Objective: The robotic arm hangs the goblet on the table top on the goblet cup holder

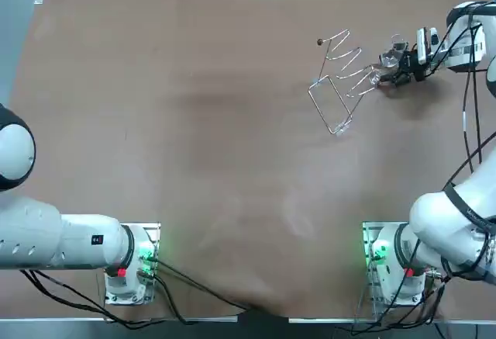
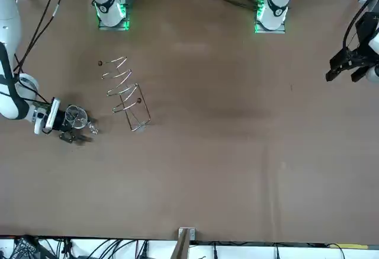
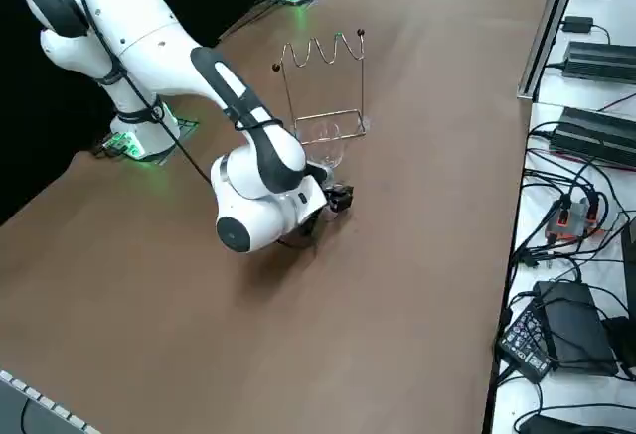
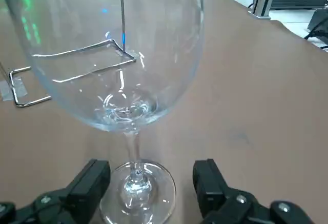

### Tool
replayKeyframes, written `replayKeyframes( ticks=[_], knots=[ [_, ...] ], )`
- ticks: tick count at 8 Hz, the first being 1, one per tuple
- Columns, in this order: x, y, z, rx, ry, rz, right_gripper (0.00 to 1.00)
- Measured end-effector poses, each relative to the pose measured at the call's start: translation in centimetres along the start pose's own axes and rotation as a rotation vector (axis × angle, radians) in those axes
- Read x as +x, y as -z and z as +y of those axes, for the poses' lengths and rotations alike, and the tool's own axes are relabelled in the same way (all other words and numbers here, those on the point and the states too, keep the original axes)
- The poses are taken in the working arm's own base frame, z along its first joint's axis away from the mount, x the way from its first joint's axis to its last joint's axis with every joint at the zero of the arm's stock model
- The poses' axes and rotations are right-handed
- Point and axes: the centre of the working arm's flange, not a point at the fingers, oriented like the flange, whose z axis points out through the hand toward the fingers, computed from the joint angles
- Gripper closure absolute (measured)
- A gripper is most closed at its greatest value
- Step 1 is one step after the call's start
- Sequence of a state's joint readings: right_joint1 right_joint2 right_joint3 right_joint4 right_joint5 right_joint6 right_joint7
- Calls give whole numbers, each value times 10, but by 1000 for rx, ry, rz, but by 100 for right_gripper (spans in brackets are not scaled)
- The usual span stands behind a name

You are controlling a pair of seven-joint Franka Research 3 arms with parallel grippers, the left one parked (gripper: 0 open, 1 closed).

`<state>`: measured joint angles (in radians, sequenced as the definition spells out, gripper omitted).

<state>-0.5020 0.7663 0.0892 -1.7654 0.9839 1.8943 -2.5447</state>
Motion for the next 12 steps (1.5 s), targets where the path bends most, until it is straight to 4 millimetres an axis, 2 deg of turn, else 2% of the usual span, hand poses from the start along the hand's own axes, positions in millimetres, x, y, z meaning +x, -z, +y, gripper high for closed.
replayKeyframes(
  ticks=[8, 9, 11, 12],
  knots=[
    [6, -12, 4, -19, -2, 8, 4],
    [6, -12, 4, -20, -1, 8, 8],
    [5, -12, 4, -21, -2, 8, 26],
    [5, -12, 4, -21, -2, 8, 30]
  ],
)
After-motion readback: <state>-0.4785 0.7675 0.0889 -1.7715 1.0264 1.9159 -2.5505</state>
